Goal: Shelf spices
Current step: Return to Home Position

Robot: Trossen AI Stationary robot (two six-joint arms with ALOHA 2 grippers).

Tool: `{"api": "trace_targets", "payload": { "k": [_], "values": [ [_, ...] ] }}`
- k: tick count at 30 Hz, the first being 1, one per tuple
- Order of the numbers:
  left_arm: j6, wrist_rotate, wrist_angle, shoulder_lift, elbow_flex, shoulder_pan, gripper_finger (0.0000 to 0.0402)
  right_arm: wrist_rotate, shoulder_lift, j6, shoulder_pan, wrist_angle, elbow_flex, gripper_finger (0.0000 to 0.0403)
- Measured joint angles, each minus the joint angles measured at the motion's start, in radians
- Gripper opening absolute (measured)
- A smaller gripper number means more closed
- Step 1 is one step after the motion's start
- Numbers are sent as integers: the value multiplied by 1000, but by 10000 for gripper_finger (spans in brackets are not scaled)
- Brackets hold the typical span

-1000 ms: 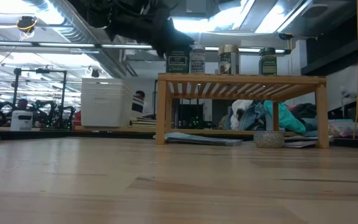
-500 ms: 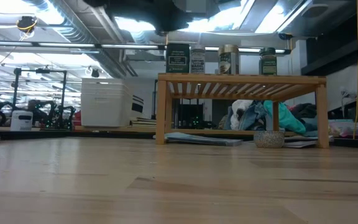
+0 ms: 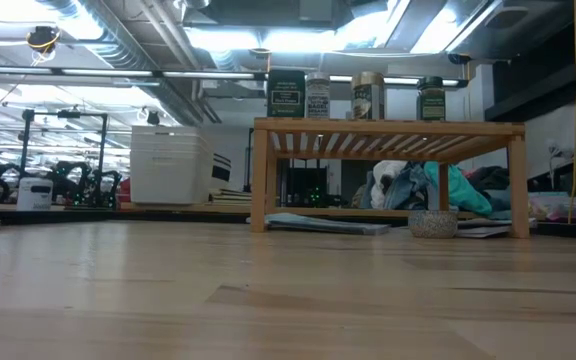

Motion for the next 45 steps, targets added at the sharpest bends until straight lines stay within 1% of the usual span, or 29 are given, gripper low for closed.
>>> {"api": "trace_targets", "payload": {
  "k": [2, 4, 9, 11, 14, 18, 20, 23, 25, 28, 31, 35, 40, 45],
  "values": [
    [-66, 6, -109, -86, -1, 0, 225, -2, -5, -16, 0, 0, 0, 390],
    [-126, 9, -181, -173, -23, 0, 225, -4, -5, -34, 0, 20, -13, 390],
    [-244, 43, -194, -423, -139, -1, 225, -4, -31, -55, 0, 142, -124, 390],
    [-291, 69, -183, -512, -194, -1, 225, -4, -47, -57, 0, 208, -169, 390],
    [-360, 144, -144, -634, -293, 0, 225, -5, -73, -69, 0, 279, -213, 390],
    [-415, 250, -101, -765, -473, -1, 225, -4, -99, -84, 0, 295, -234, 390],
    [-444, 284, -42, -829, -579, 0, 225, -3, -101, -83, 0, 302, -242, 390],
    [-477, 334, 117, -908, -746, 0, 225, -4, -100, -83, 0, 307, -249, 390],
    [-483, 392, 241, -904, -833, -2, 225, -4, -100, -83, 0, 329, -253, 390],
    [-483, 449, 412, -891, -943, -13, 225, -5, -106, -84, 0, 325, -253, 390],
    [-512, 462, 557, -894, -1043, -36, 225, -5, -120, -85, 0, 314, -254, 390],
    [-552, 462, 724, -894, -1146, -88, 225, -3, -138, -110, 0, 316, -254, 390],
    [-583, 431, 856, -893, -1220, -162, 225, -2, -154, -120, -1, 315, -254, 390],
    [-585, 361, 862, -893, -1234, -236, 225, 14, -155, -132, -1, 315, -254, 390]
  ]
}}
